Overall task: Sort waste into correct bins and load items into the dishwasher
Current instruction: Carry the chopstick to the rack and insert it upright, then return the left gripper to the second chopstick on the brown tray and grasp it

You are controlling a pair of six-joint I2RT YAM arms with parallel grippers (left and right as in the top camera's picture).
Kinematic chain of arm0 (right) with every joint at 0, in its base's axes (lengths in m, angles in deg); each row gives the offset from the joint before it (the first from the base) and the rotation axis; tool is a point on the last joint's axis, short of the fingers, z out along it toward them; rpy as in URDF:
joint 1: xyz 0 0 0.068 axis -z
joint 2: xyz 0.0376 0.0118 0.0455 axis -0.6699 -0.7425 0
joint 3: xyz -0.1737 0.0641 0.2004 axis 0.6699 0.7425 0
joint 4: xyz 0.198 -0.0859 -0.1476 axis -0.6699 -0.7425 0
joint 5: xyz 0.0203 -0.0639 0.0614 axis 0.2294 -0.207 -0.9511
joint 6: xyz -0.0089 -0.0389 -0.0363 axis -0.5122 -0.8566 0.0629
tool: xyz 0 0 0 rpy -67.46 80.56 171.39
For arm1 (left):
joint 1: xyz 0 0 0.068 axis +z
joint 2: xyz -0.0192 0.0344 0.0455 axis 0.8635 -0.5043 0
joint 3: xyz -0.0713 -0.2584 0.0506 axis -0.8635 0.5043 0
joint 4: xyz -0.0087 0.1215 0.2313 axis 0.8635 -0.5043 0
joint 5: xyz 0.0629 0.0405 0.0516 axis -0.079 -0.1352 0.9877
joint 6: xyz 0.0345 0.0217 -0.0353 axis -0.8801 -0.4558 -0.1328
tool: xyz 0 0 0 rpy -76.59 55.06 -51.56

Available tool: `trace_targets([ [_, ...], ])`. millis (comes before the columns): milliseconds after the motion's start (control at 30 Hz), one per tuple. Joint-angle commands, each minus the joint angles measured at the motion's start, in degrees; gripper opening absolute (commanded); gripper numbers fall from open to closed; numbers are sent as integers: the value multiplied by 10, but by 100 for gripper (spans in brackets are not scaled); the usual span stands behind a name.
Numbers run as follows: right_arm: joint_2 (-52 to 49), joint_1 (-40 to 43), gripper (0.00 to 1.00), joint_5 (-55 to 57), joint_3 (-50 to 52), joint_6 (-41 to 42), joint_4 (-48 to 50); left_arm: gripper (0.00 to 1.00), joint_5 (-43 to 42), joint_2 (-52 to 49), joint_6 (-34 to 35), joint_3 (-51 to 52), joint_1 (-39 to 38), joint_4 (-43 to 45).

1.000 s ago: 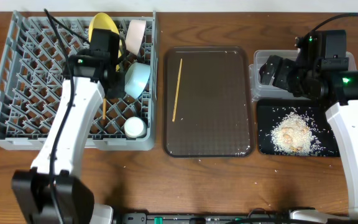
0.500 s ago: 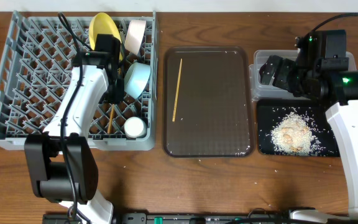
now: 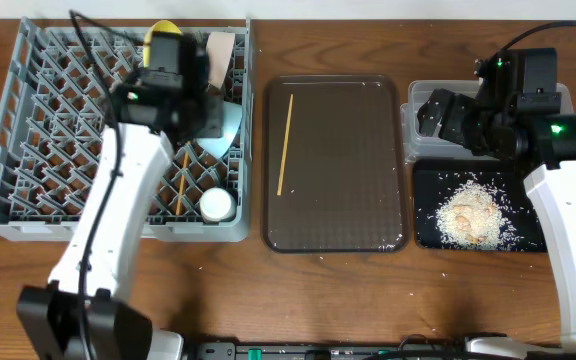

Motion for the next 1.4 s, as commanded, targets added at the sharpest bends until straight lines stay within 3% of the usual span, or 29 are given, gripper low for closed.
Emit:
trace_targets([
  [0, -1, -2, 99, 2, -2, -3, 0, 47, -41, -22, 29, 0, -56, 23],
  [200, -1, -2, 99, 2, -2, -3, 0, 47, -4, -99, 96, 2, -129, 72],
  [400, -1, -1, 99, 2, -2, -3, 0, 47, 18, -182, 112, 2, -159, 121],
  [800, -1, -1, 99, 2, -2, -3, 0, 48, 51, -285, 117, 2, -161, 153],
  [1367, -1, -1, 99, 2, -2, -3, 0, 47, 43, -302, 117, 15, -136, 152],
])
